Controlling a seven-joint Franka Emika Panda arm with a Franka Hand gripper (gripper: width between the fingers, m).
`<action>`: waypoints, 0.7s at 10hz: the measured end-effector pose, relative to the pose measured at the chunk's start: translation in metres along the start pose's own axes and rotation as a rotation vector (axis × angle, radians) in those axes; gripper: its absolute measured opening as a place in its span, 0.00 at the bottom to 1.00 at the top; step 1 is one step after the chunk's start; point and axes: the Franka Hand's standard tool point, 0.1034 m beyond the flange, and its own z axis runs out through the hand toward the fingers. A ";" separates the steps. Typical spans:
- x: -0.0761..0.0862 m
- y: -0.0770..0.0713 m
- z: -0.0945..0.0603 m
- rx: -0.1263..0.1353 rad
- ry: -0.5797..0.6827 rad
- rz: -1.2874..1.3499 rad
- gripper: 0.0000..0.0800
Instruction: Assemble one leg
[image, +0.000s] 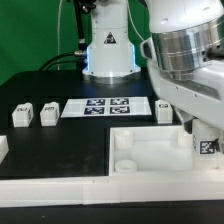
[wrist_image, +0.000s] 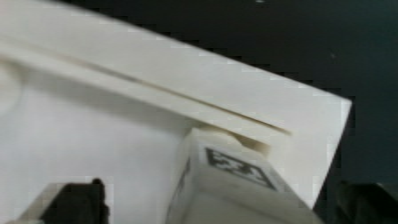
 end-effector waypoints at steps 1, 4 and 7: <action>0.000 0.000 0.000 -0.001 0.000 -0.095 0.81; -0.002 0.000 0.000 -0.059 0.055 -0.529 0.81; -0.001 -0.005 -0.002 -0.087 0.103 -0.858 0.81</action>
Offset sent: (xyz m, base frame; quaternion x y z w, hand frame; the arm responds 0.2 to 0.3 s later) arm -0.0081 0.0050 0.0070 -0.0832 0.0910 -0.3923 0.9116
